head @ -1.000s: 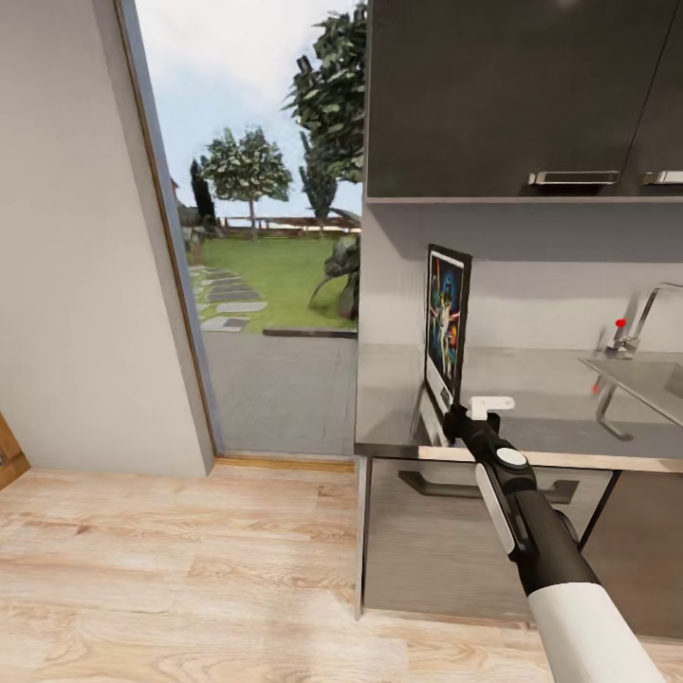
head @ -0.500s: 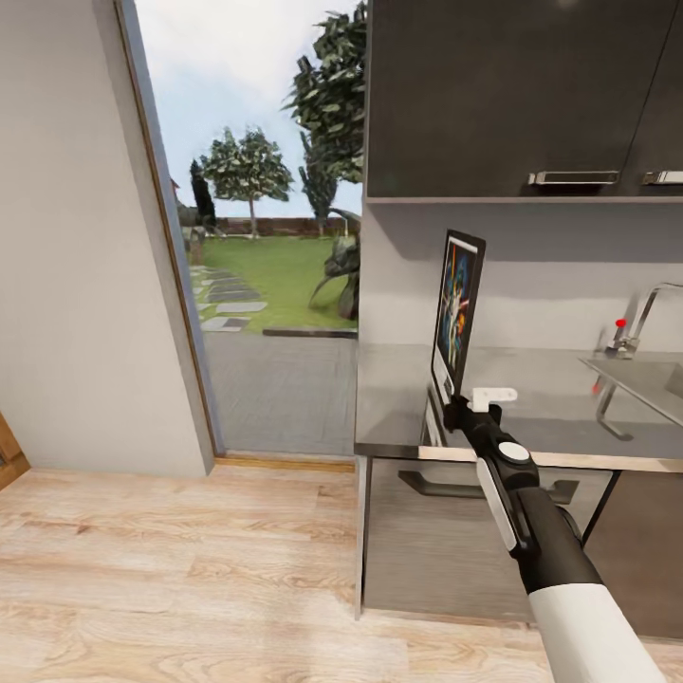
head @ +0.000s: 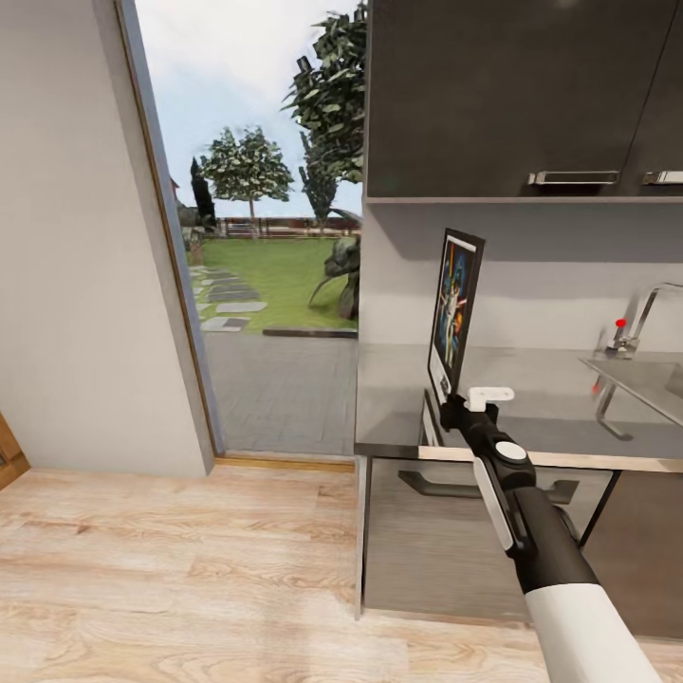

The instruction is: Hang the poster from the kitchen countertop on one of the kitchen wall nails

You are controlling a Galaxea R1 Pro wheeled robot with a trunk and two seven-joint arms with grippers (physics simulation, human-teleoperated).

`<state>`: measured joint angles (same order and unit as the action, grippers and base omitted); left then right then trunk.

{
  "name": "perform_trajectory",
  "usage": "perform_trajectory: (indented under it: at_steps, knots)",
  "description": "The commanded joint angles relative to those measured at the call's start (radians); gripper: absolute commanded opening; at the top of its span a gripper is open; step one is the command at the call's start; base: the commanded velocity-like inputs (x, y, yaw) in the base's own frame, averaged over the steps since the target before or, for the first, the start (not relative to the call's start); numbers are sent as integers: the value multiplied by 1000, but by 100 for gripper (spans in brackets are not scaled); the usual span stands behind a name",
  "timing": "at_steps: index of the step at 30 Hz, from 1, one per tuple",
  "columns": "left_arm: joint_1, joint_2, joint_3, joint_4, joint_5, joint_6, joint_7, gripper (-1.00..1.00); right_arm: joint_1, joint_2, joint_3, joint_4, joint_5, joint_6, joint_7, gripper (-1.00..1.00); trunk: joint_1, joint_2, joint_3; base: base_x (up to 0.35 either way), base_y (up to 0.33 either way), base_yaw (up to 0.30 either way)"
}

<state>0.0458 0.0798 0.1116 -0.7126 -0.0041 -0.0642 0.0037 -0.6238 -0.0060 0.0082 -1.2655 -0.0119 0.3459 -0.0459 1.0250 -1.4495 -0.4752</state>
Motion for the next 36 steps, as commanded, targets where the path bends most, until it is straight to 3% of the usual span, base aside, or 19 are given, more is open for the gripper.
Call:
perform_trajectory:
  at_steps: [1,11,18,36]
  knots:
    - [0,0,0,-1,0,-2,0,100,0,1,1,-1,-3,5,-2,-100,0,-1,-1,0,0,0]
    - [0,0,0,2,0,-2,0,100,0,7,2,-2,-3,5,-2,-100,0,-1,0,0,116,27]
    - [0,7,0,6,0,-2,-1,100,0,8,49,-2,-2,7,-2,-100,0,-1,5,-3,95,217]
    - [0,11,0,7,0,-2,-1,100,0,8,56,-2,-3,7,-2,-100,0,-1,19,-112,271,249]
